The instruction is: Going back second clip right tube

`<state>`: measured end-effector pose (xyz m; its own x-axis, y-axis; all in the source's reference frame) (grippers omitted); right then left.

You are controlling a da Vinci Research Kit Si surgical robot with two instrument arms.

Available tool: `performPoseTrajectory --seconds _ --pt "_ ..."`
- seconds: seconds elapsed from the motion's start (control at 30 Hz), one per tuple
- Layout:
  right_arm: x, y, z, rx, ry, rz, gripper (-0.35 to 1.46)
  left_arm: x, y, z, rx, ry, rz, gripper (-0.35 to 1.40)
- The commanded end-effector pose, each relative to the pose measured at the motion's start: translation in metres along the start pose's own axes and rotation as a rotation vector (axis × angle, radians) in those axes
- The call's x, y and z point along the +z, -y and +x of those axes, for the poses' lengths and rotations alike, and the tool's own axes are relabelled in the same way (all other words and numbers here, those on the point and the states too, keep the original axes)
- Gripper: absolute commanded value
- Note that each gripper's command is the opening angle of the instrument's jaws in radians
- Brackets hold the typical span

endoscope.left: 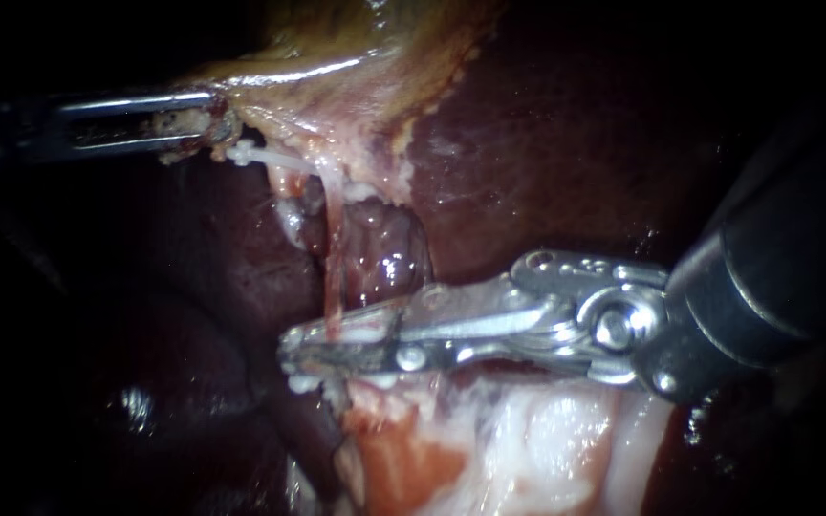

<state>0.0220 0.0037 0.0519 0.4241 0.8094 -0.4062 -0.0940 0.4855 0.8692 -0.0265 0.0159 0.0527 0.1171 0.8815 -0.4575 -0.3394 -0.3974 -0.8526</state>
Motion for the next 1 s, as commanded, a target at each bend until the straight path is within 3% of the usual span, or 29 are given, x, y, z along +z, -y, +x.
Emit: performPoseTrajectory --seconds 0.03,0.07,0.17,0.27,0.4,0.47,0.67,0.8,1.0 --pt "0.0001 -0.0001 -0.0003 0.0 0.005 0.008 -0.3 0.0 0.0 0.0 0.0 0.0 0.001 -0.35" --pt "0.0002 -0.0001 -0.0005 -0.002 0.009 0.006 -0.09 0.0 0.0 0.0 0.0 0.0 0.001 -0.35" --pt "0.0009 -0.0005 -0.0007 0.002 0.008 0.003 0.31 0.0 0.0 0.0 0.0 0.0 0.001 -0.35" --pt "0.0017 -0.0011 -0.0009 -0.001 0.007 -0.001 0.43 0.0001 0.0 0.0 0.0 -0.001 0.001 -0.35" --pt "0.0027 -0.0026 -0.0024 -0.018 0.008 -0.007 0.47 0.0002 0.0 -0.0002 0.001 -0.001 0.002 -0.35" --pt "0.003 -0.0035 -0.003 -0.069 0.008 -0.009 0.48 0.0002 0.0 -0.0002 0.001 -0.001 0.002 -0.35" --pt "0.0025 -0.0062 -0.0032 -0.184 -0.058 -0.119 0.5 0.0002 0.0 -0.0002 0.001 -0.001 0.002 -0.35" --pt "0.0012 -0.0067 -0.0029 -0.218 -0.07 -0.141 0.5 0.0002 0.0 -0.0002 0.001 -0.001 0.002 -0.35" --pt "-0.0008 -0.0061 -0.0027 -0.26 -0.065 -0.134 0.5 0.0002 0.0 -0.0002 0.001 -0.001 0.002 -0.35"
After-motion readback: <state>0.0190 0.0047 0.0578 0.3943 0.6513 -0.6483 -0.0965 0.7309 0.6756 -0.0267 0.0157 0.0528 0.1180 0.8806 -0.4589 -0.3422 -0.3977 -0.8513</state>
